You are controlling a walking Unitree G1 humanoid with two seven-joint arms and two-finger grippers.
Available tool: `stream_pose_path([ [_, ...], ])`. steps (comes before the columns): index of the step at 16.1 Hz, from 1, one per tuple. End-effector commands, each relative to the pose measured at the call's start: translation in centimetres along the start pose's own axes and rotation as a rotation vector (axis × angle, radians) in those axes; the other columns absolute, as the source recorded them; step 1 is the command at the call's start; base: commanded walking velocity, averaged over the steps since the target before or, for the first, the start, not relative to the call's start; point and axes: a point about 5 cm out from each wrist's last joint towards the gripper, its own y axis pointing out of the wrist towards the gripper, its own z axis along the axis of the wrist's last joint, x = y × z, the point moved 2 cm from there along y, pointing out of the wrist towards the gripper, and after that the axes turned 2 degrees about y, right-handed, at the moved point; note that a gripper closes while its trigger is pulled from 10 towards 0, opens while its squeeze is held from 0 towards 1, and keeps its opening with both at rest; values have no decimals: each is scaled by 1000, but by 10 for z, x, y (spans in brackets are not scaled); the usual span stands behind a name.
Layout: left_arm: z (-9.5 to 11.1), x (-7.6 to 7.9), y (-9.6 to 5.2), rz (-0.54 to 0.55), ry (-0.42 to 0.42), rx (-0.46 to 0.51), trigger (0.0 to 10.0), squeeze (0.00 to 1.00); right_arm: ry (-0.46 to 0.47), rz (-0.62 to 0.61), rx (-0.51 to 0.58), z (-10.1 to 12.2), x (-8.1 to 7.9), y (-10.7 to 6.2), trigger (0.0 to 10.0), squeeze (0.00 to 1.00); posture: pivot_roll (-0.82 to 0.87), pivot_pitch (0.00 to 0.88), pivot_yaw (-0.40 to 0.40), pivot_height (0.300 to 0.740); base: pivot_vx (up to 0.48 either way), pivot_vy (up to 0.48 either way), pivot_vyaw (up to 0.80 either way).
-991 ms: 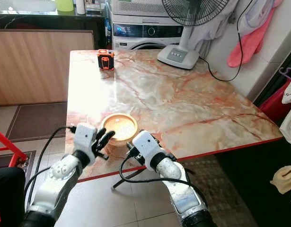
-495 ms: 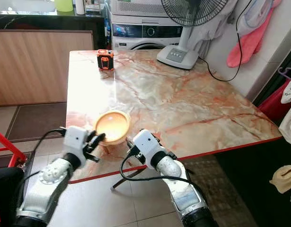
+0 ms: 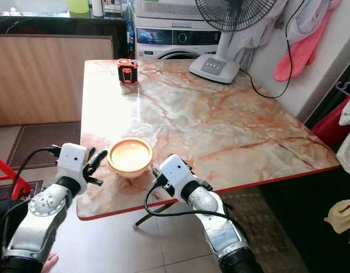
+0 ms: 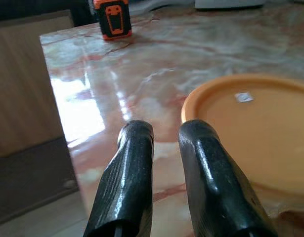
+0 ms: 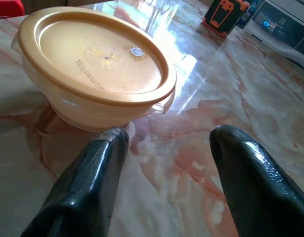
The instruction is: Restocking fridge
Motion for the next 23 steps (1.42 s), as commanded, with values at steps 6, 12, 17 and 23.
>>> stream_pose_path([
  [6, 33, 50, 4, -219, -101, 153, 10000, 0, -1, -10, 1, 0, 5, 1, 10000, 0, -4, 0, -140, 740, 0, 0, 0],
  [12, 14, 78, 10, -369, -30, 35, 10000, 0, 2, -24, -8, -3, 7, -2, 10000, 0, -27, 0, -131, 740, 0, 0, 0],
  [17, 6, 79, 5, -368, -7, -6, 10000, 0, 1, -19, -7, -2, 6, -2, 10000, 0, -22, 0, -134, 740, 0, 0, 0],
  [23, -1, 71, -3, -341, 16, -49, 10000, 0, -4, -18, -9, -2, 7, -1, 10000, 0, -18, 0, -138, 740, 0, 0, 0],
])
